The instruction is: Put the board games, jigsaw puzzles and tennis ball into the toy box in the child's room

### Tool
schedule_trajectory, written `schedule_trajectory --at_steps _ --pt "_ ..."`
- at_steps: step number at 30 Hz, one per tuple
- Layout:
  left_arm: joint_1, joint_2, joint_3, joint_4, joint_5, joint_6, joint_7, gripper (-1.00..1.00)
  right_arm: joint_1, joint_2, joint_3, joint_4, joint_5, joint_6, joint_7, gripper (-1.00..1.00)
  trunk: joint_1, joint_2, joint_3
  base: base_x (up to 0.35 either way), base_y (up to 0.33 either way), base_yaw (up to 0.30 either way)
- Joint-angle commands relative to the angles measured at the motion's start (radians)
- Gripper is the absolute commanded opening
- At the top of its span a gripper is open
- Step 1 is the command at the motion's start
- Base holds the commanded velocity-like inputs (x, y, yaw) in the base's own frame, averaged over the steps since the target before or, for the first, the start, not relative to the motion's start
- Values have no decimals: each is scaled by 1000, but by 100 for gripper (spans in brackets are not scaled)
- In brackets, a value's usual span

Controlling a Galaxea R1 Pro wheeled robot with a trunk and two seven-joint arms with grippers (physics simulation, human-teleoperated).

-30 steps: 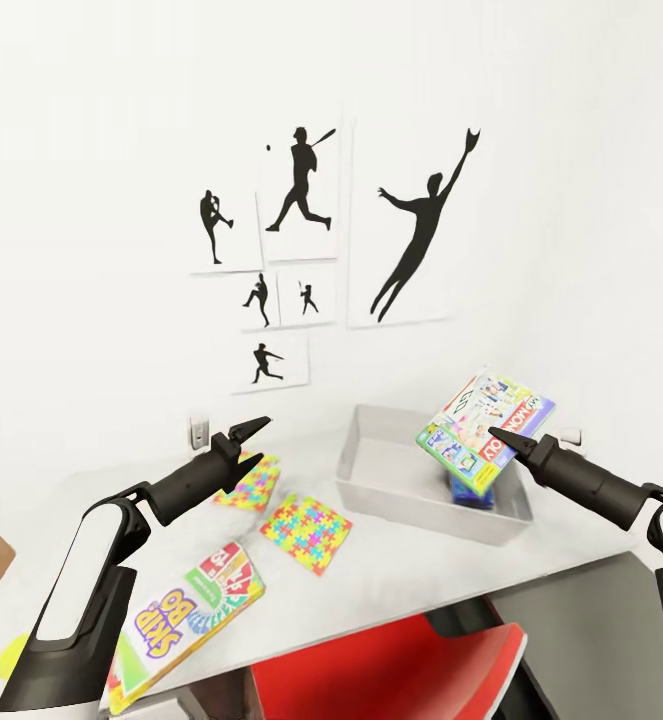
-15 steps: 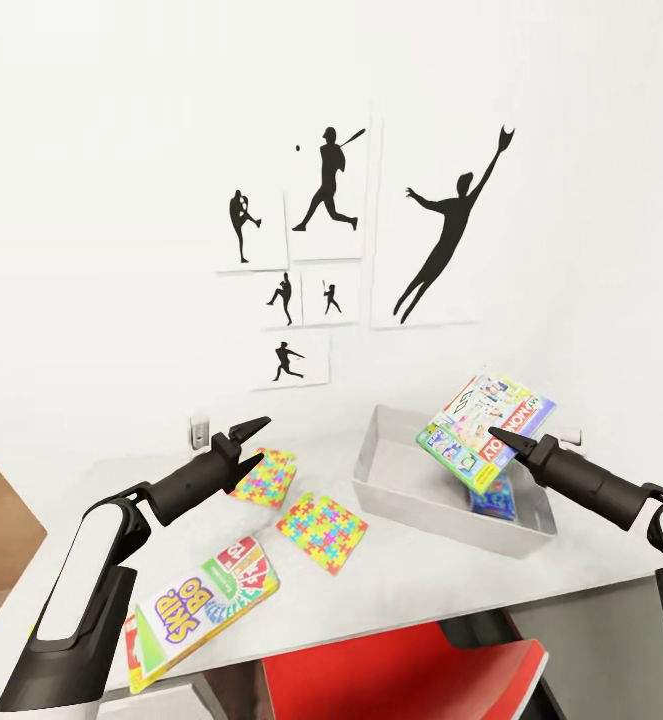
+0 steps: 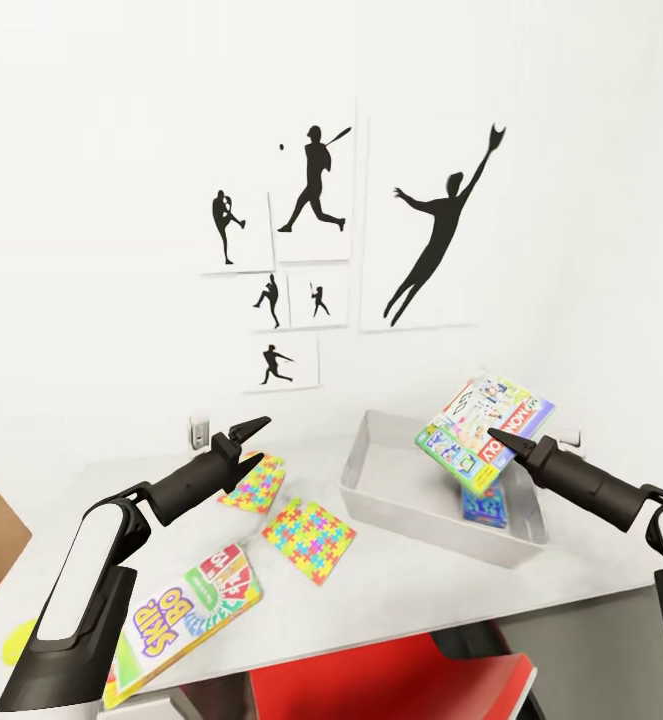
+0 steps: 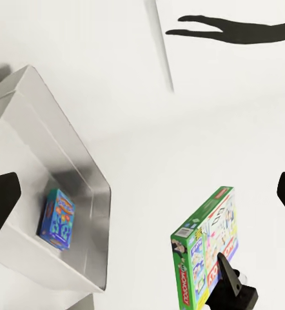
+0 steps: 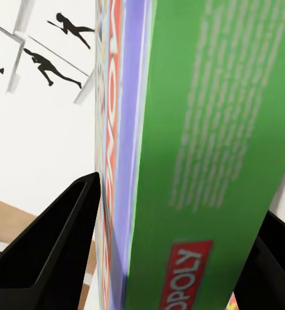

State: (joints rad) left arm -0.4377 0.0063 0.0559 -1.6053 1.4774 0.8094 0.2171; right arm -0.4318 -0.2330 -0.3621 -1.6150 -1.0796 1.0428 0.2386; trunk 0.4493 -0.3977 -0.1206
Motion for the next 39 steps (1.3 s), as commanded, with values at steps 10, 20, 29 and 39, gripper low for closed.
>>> schedule_trajectory --at_steps 10,20,29,39 --pt "-1 0 1 -1 11 4 11 100 0 0 -1 1 8 4 10 -100 1 -2 -2 23 -40 1" --pt "-1 2 3 -1 9 3 11 100 -1 -2 1 1 7 4 11 -100 1 -2 -2 4 -6 0" --pt "-1 3 9 -1 9 4 8 100 -53 -9 11 52 8 4 6 -100 1 -2 -2 0 0 0" --pt "-2 21 25 0 18 10 5 100 -250 -101 132 271 0 4 7 -100 1 -2 -2 0 0 -10"
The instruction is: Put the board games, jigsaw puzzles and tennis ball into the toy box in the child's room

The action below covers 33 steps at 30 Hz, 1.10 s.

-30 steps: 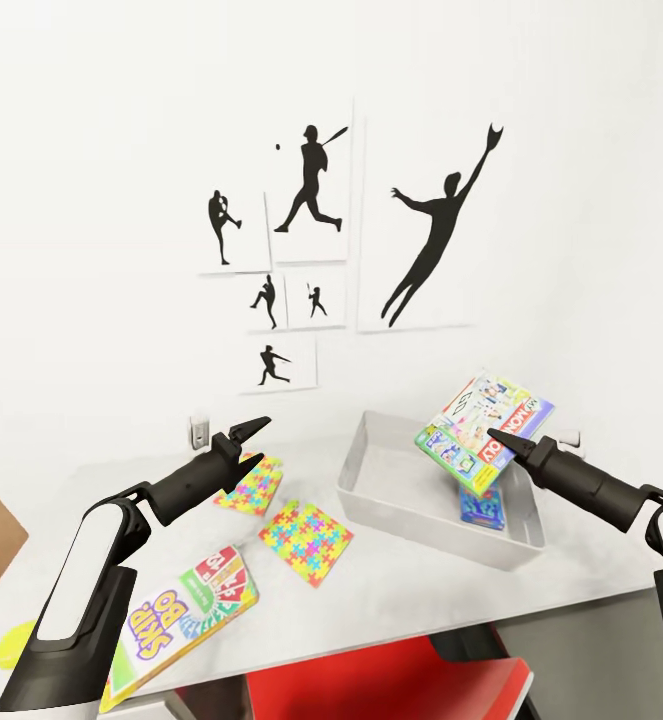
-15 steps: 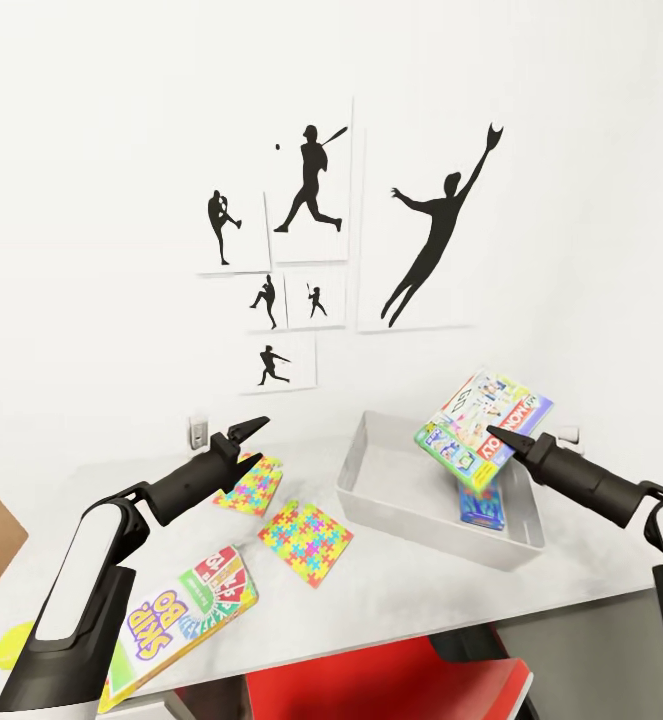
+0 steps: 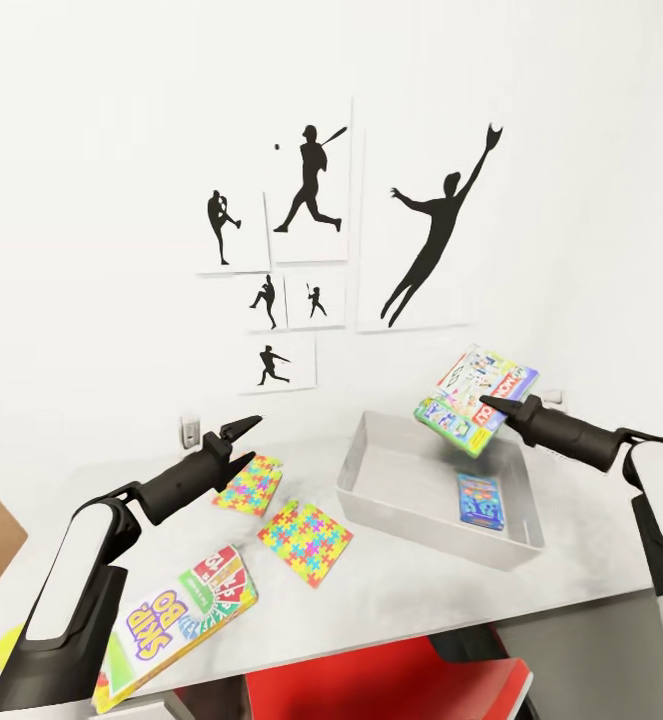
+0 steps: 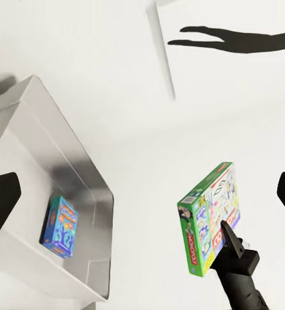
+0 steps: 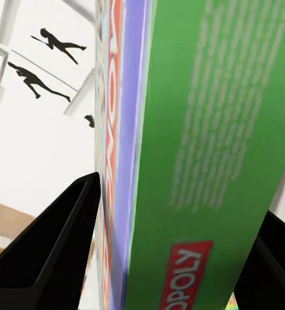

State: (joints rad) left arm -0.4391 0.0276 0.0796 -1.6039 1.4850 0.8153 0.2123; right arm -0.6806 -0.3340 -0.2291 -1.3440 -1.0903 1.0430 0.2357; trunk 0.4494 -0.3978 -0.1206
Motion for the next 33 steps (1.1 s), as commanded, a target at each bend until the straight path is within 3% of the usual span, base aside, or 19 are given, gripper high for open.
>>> schedule_trajectory --at_steps 1,5,13,16,19,20,21,22,26,29,33 --pt "0 5 5 -1 13 5 9 100 -21 -14 22 15 0 4 10 -100 1 -2 -2 0 0 -116" --pt "0 15 10 -1 17 8 7 100 -51 -34 60 42 -16 4 6 -100 1 -2 -1 0 0 -176" --pt "0 31 15 -1 21 15 6 100 -63 -33 83 51 -18 4 3 -100 1 -2 2 0 0 -199" --pt "0 40 17 -1 42 16 7 100 -70 -35 111 52 -16 4 2 -100 1 -2 2 0 0 -78" --pt "1 59 17 0 80 17 8 100 -120 -37 182 98 -16 4 1 -100 1 -2 3 0 0 -32" --pt "1 59 17 0 80 17 8 100 -120 -37 182 98 -16 4 1 -100 1 -2 3 0 0 -25" --pt "1 64 17 0 86 17 9 100 -141 -37 214 125 -17 4 2 -100 1 -2 3 0 0 -20" --pt "2 71 17 0 95 17 9 100 -188 -38 291 187 -19 4 5 -100 1 -2 3 0 0 -13" --pt "2 78 17 1 105 16 9 100 -264 -37 423 296 -23 4 10 -100 1 -2 3 0 0 -8" --pt "2 80 17 1 108 16 9 100 -293 -32 477 342 -23 4 11 -100 1 -2 3 0 0 -3" --pt "2 82 17 1 109 16 9 100 -304 -30 506 365 -24 4 13 -100 1 -2 3 0 0 -2"
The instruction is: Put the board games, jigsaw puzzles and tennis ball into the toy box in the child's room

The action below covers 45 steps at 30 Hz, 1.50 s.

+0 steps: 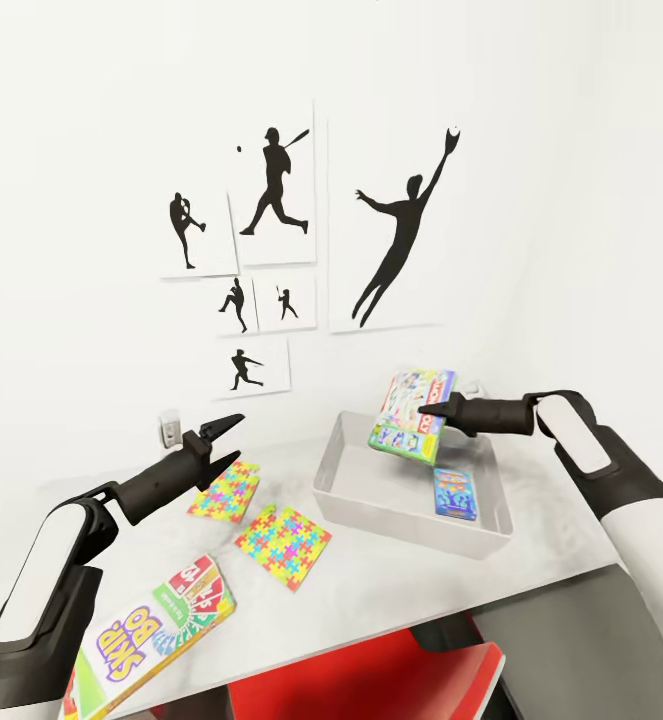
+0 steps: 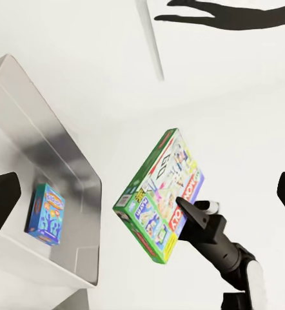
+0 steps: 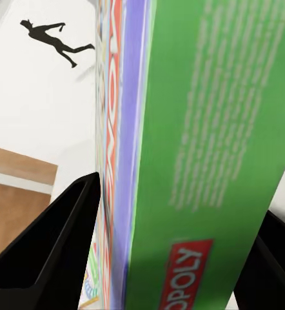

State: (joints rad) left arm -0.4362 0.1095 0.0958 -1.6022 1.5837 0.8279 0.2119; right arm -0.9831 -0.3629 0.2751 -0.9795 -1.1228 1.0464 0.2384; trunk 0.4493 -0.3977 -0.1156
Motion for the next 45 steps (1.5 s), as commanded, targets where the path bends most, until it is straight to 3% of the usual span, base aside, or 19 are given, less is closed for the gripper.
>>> schedule_trajectory --at_steps 1,45 --pt "-1 0 1 -1 11 4 10 100 -2 -1 6 -1 8 1 10 -100 1 -2 -2 0 0 0" --pt "7 1 2 -1 12 1 8 100 -20 7 22 -36 9 1 6 -100 1 -2 3 0 11 -20"
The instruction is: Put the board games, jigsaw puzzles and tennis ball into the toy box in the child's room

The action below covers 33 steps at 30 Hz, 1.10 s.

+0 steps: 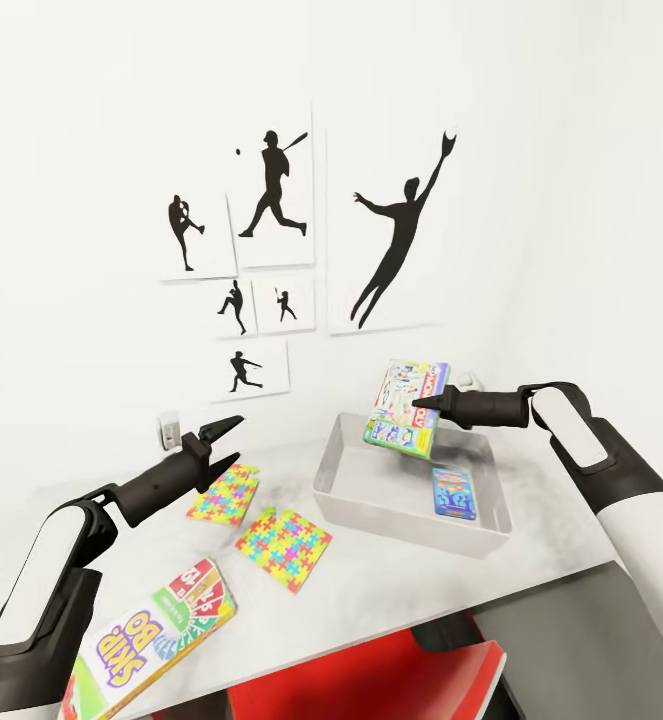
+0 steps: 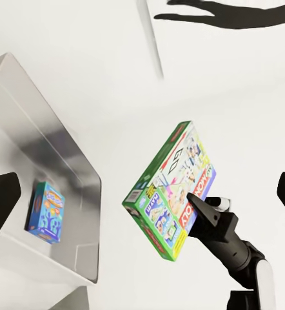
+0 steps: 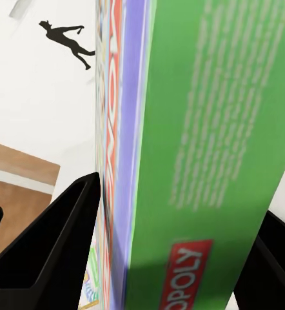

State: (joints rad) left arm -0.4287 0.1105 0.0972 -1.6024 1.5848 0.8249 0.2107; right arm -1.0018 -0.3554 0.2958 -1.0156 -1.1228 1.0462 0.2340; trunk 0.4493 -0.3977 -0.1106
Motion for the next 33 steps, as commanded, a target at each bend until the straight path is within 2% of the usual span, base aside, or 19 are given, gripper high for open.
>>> schedule_trajectory --at_steps 1,9,33 --pt "-1 0 1 -1 11 3 9 100 -1 -1 2 0 9 1 10 -100 1 -2 -2 0 191 0" --pt "-1 0 1 -2 10 1 4 100 -1 -2 1 0 9 1 10 -100 1 -2 -2 0 97 0" --pt "-1 1 1 -2 10 0 3 100 -2 -1 8 0 8 1 11 -100 1 -2 -3 0 5 0"
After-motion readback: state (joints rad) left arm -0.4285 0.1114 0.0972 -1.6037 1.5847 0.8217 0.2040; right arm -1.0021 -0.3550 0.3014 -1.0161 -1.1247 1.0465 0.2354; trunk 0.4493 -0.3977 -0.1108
